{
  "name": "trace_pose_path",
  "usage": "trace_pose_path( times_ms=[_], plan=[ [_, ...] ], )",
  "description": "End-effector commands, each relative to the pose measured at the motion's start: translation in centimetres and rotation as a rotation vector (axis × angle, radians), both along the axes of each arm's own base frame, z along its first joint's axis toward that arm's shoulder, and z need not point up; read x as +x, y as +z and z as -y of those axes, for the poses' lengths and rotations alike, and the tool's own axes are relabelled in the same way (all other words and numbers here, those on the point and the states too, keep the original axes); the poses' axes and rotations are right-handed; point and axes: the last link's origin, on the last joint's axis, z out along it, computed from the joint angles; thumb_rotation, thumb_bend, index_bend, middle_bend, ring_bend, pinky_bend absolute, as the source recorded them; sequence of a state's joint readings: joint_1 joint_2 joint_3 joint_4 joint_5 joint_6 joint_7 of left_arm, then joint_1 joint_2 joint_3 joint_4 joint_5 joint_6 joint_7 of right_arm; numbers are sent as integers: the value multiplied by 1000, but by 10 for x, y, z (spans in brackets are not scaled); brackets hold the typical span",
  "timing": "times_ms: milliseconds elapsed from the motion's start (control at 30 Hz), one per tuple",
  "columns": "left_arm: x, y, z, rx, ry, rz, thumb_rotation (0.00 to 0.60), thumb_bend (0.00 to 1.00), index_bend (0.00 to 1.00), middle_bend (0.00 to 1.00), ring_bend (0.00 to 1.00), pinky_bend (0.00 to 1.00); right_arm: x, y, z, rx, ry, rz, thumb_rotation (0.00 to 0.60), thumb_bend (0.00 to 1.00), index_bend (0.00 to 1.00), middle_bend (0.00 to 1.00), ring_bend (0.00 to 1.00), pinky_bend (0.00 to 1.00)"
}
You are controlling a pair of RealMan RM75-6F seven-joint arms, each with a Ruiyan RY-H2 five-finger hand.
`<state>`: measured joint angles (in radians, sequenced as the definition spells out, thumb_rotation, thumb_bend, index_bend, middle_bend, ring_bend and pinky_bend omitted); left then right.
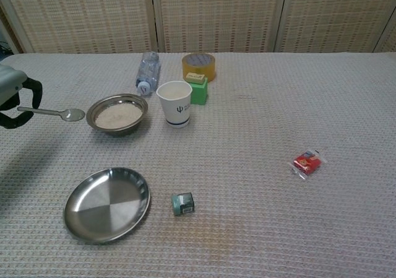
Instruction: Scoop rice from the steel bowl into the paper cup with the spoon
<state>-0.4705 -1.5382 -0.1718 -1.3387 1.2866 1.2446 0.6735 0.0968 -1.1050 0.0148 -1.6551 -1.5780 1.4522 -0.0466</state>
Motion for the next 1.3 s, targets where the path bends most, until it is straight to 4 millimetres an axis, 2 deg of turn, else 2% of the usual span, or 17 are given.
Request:
trace_pose_path(
  times_ms=[33, 200, 500, 667, 1033, 1300],
  plan=[
    [27, -10, -14, -7, -45, -45, 600, 421, 715, 1000, 1000, 1000, 1, 0, -2, 6, 7, 0, 600, 150, 0, 0, 0, 0],
    [44, -22, -28, 34, -79, -148, 600, 423, 718, 1000, 1000, 1000, 2, 3, -4, 4, 12, 4, 600, 149, 0, 0, 0, 0],
    [52, -33, -44, 134, -98, -304, 600, 424, 723, 1000, 1000, 1000, 2, 5, -4, 9, 9, 7, 600, 149, 0, 0, 0, 0],
    [50, -39, -45, 190, -136, -384, 600, 421, 723, 1000, 1000, 1000, 2, 5, -4, 12, 7, 9, 600, 149, 0, 0, 0, 0],
    [52, -64, -44, 248, -279, -587, 600, 423, 731, 1000, 1000, 1000, 6, 6, -9, 22, 20, 22, 600, 150, 0, 0, 0, 0],
    [50, -67, -47, 271, -272, -647, 600, 423, 730, 1000, 1000, 1000, 6, 7, -9, 28, 20, 24, 600, 149, 0, 0, 0, 0]
  ],
)
